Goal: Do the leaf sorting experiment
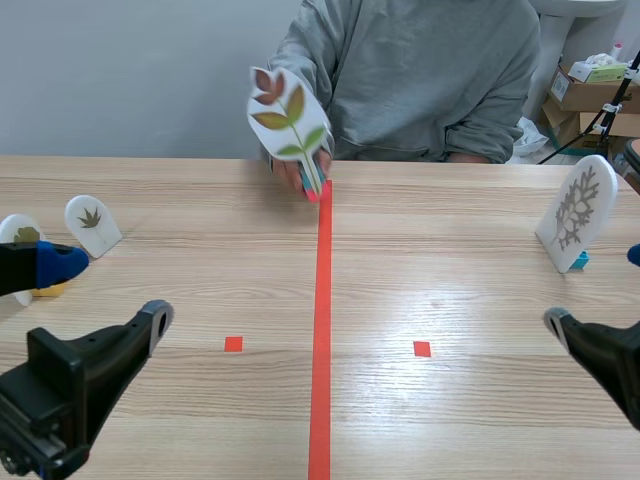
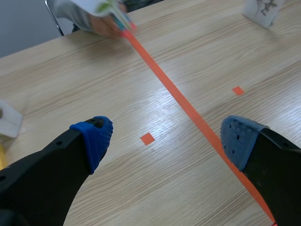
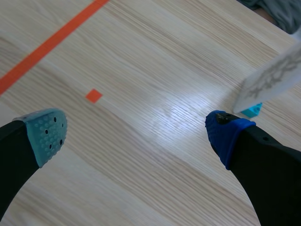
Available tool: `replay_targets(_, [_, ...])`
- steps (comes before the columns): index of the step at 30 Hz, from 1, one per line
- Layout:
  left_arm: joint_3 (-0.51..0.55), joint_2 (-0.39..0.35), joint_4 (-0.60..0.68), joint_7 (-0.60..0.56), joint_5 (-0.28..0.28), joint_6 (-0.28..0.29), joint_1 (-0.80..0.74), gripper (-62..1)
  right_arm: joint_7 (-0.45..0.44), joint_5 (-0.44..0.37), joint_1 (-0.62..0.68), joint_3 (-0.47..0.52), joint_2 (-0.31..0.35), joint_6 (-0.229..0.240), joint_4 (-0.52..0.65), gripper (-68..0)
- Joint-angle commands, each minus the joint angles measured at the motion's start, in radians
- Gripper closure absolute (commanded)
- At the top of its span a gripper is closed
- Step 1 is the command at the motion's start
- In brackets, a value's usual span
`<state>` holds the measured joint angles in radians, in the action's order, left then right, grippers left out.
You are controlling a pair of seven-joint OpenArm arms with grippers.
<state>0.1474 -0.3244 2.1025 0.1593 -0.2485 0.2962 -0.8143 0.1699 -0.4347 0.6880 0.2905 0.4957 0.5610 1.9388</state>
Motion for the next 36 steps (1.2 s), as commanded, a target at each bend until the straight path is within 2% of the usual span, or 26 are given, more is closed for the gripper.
replay_targets(1, [0.018, 0.0, 0.004, -0.013, 0.007, 0.001, 0.003, -49.7, 0.004, -0.011, 0.014, 0.002, -0.021, 0.013, 0.038, -60.4])
replay_targets(6, [0.051, 0.0, 0.004, -0.014, 0.006, -0.018, 0.003, -49.7, 0.058, -0.031, 0.106, 0.004, -0.087, 0.016, 0.203, -60.4])
replay_targets(9, [0.059, 0.0, 0.004, -0.013, 0.006, -0.017, 0.003, -49.7, 0.061, -0.03, 0.143, 0.004, -0.122, 0.017, 0.256, -60.4])
replay_targets(12, [0.059, 0.0, 0.004, -0.013, 0.006, -0.017, 0.003, -49.7, 0.065, -0.029, 0.143, 0.004, -0.141, 0.016, 0.259, -60.4])
replay_targets(36, [0.059, 0.0, 0.004, -0.002, 0.006, -0.016, 0.003, -49.7, 0.05, -0.046, 0.14, 0.004, -0.141, 0.016, 0.259, -60.4])
